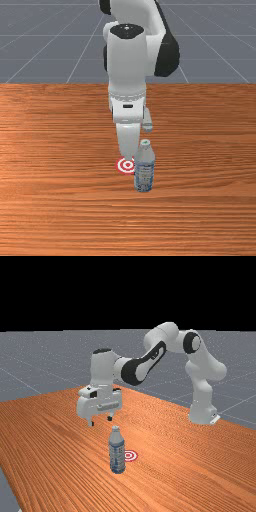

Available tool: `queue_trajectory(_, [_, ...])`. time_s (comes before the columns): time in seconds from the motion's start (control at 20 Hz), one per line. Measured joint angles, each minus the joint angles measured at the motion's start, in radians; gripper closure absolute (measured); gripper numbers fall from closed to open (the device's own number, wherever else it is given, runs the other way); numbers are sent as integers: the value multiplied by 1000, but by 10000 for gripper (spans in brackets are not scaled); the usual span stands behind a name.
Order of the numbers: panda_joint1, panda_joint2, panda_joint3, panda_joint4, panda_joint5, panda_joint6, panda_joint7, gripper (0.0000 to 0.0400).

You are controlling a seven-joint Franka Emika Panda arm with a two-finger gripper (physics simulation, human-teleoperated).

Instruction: Pick up the bottle and put it on the marker

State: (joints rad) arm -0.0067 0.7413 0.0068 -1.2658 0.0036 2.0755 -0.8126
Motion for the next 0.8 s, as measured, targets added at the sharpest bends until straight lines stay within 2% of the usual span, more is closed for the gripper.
queue_trajectory(0.05, [-4, 7, 5, 18, -3, -31, -27, 0])
queue_trajectory(0.8, [8, 5, 4, 17, -5, -31, -8, 0])
